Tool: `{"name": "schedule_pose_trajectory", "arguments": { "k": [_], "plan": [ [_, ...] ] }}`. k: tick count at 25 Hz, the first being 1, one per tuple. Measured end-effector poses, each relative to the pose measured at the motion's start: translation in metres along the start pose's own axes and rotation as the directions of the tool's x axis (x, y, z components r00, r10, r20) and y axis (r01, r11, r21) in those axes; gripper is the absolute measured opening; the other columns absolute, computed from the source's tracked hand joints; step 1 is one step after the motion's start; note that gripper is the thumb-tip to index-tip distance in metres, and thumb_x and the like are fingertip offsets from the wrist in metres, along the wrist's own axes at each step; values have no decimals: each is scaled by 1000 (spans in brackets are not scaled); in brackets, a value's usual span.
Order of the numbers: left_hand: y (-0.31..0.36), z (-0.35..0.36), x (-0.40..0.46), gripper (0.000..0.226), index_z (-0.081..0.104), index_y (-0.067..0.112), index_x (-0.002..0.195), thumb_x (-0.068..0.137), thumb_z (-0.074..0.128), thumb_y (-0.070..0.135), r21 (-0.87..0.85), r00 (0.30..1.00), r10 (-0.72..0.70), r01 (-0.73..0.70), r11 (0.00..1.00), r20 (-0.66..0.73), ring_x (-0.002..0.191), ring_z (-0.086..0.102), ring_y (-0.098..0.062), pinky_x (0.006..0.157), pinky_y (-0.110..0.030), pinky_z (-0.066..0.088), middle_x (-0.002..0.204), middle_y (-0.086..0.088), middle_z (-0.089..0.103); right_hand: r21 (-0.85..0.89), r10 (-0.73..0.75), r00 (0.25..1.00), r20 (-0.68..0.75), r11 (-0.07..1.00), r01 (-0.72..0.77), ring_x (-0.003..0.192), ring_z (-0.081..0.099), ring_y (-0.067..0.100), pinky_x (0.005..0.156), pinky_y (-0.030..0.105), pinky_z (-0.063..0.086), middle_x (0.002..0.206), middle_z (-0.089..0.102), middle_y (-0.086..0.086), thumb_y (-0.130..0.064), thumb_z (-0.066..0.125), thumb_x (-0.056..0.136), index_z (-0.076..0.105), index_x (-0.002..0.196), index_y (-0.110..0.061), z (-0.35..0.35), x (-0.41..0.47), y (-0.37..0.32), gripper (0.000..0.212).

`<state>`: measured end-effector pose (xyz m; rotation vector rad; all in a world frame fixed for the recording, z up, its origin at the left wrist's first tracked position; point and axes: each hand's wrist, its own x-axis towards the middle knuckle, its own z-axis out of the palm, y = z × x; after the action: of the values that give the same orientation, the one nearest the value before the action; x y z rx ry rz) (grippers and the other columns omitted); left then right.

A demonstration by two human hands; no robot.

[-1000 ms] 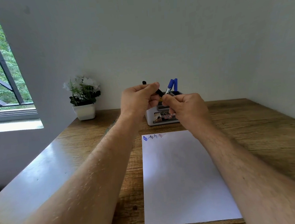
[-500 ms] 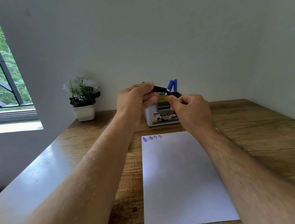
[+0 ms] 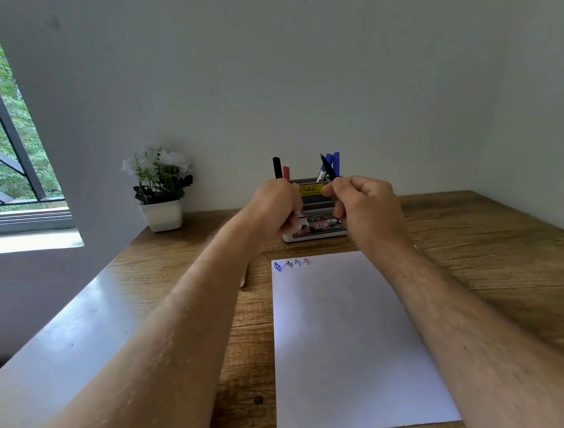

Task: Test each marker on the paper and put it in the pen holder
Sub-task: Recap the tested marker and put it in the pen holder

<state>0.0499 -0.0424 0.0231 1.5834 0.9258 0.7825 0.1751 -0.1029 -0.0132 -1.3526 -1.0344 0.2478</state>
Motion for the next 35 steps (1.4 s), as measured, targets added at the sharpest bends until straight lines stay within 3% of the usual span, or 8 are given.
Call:
{"name": "schedule_pose_trajectory", "arguments": {
  "k": [2, 6, 12, 18, 21, 24, 30, 35],
  "plan": [
    [-2, -6, 0, 9, 58, 13, 89, 94, 55, 5, 465, 995, 92, -104, 879, 50, 76, 53, -13, 64, -23, 40, 93, -4, 59, 39, 9, 1000, 2, 999, -9, 47, 49, 4, 47, 20, 38, 70, 64, 0, -22, 50, 102, 67, 117, -18, -1, 1, 0, 23],
    [-13, -12, -1, 18, 69, 31, 95, 84, 77, 19, 735, 985, -41, -98, 671, 168, 88, 57, -10, 89, -31, 46, 93, 10, 60, 93, 11, 997, 77, 996, -18, 42, 53, 15, 35, 22, 39, 90, 70, 8, -14, 47, 103, 64, 114, -26, -7, -1, 0, 24],
    [-22, -11, 6, 14, 75, 34, 81, 80, 82, 22, 791, 976, -117, -78, 607, 186, 100, 63, -14, 103, -41, 47, 97, 10, 69, 141, 65, 992, 112, 987, -81, 44, 54, 18, 36, 22, 40, 84, 65, 11, -10, 35, 104, 70, 107, -17, -10, -3, 9, 36],
    [-22, -12, 6, 15, 72, 36, 79, 81, 80, 24, 832, 970, -140, -90, 548, 197, 107, 60, -12, 101, -32, 42, 90, 17, 65, 126, 89, 979, 186, 986, -114, 74, 75, 20, 54, 31, 59, 88, 75, 9, 6, 51, 94, 67, 102, -14, -10, -8, 6, 27],
    [-22, -13, 7, 18, 70, 36, 79, 82, 79, 21, 828, 972, -128, -96, 552, 198, 102, 60, -11, 97, -30, 43, 88, 17, 64, 38, 69, 971, 231, 996, -79, 54, 67, 20, 46, 29, 53, 69, 71, 10, -16, 63, 95, 66, 85, -14, -12, -12, 6, 11],
    [-24, -14, 11, 19, 72, 37, 79, 80, 80, 20, 833, 968, -146, -92, 546, 203, 101, 61, -12, 97, -32, 45, 94, 14, 66, -41, 141, 956, 256, 990, -135, 37, 49, 16, 37, 21, 37, 52, 59, 10, -34, 54, 99, 65, 70, -13, -12, -12, 11, 38],
    [-30, -13, 17, 31, 75, 21, 101, 73, 85, 27, 878, 988, -76, -85, 471, 137, 93, 64, -17, 80, -32, 52, 98, 2, 70, -150, 219, 874, 434, 974, -170, 49, 59, 23, 41, 24, 42, 70, 71, 15, -20, 62, 91, 73, 84, -5, -8, -14, 16, 20],
    [-33, -15, 19, 20, 76, 22, 100, 80, 76, 25, 838, 992, -51, -66, 542, 111, 94, 65, -16, 90, -38, 55, 99, 4, 72, -228, 252, 858, 448, 960, -163, 50, 59, 20, 42, 26, 42, 71, 72, 15, -7, 63, 84, 64, 77, -10, -7, -14, 15, 8]
  ]
}}
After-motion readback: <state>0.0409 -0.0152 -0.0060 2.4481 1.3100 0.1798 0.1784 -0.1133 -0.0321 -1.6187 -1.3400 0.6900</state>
